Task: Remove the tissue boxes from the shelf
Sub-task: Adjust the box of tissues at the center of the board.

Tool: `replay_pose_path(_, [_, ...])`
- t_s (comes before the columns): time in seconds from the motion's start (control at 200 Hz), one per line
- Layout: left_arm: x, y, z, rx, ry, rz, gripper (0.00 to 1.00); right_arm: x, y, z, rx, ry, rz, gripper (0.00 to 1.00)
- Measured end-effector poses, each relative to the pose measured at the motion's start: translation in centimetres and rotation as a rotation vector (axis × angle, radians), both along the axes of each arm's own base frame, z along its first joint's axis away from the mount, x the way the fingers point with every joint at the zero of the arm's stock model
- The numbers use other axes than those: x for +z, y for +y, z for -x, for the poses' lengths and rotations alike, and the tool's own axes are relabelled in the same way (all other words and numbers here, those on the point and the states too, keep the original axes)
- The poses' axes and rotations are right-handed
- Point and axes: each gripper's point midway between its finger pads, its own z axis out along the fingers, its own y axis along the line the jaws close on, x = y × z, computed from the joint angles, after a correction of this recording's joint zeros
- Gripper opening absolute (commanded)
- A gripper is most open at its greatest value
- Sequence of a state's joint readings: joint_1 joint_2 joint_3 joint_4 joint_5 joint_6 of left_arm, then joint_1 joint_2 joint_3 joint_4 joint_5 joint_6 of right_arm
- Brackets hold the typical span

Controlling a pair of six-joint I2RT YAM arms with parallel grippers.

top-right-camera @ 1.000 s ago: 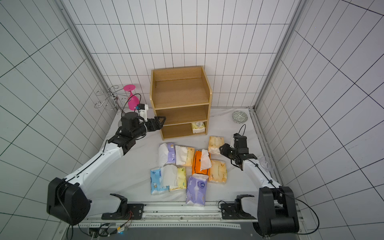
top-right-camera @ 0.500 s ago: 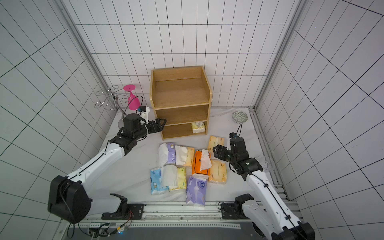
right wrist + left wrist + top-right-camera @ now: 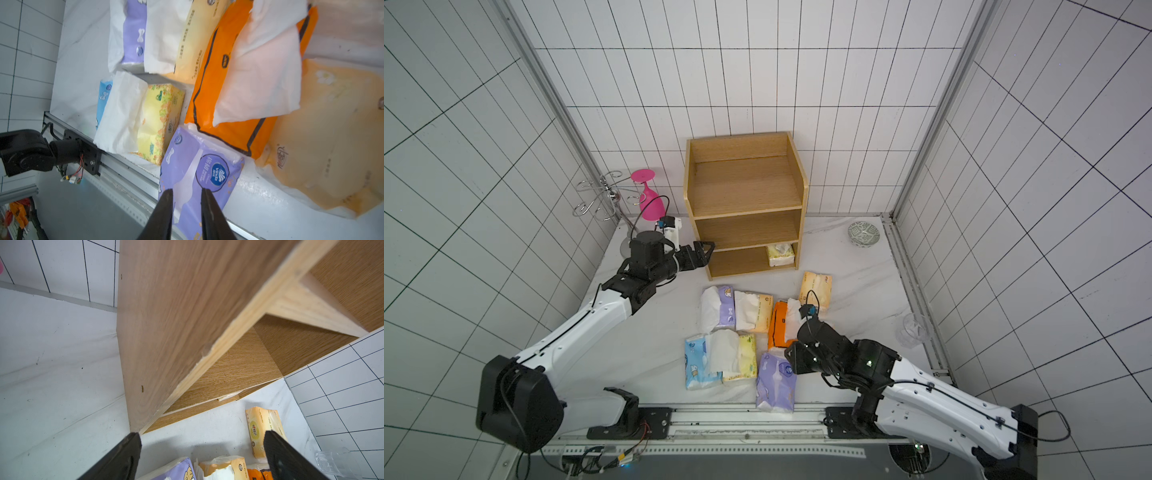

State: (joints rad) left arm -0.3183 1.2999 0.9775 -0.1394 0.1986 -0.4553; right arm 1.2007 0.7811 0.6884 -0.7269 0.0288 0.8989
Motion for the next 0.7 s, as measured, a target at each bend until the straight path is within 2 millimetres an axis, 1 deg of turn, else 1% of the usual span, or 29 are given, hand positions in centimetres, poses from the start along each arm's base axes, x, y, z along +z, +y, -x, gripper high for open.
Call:
replay_pose_path(0.09, [0.1,-0.1,0.1,-0.002,-0.001,0.001,0.96,-2.0,-0.2,1.6,0.004,0.048,0.045,0.30])
replay_pose_path(0.215, [0.2,-0.4,0.3,-0.007,-0.005,0.000,0.96,-4.9,-1.5,2.6,-0.027,0.101,0.102,0.31])
replay_pose_path(0.295, [0.3,-0.6,0.4,-0.010,-0.008,-0.001,0.96,-6.3,-1.9,2.9,-0.045,0.123,0.123,0.37])
replay_pose_path(0.375, [0.4,-0.6,0.6,-0.010,-0.008,-0.003,0.96,-7.1,-1.8,2.9,-0.059,0.137,0.131,0.45])
replay_pose_path(0.45, [0.4,-0.6,0.7,-0.009,-0.007,-0.005,0.96,-7.7,-1.5,2.9,-0.065,0.142,0.131,0.46])
replay_pose_path(0.51, [0.5,-0.6,0.7,-0.007,-0.008,-0.006,0.96,-8.2,-1.2,2.8,-0.069,0.142,0.128,0.43])
replay_pose_path(0.63, [0.2,-0.6,0.8,-0.006,-0.003,-0.009,0.96,-8.9,-0.8,2.4,-0.084,0.139,0.098,0.28])
replay_pose_path(0.7, [0.1,-0.6,0.8,-0.008,0.000,-0.009,0.96,-9.2,-0.7,2.0,-0.101,0.133,0.085,0.22])
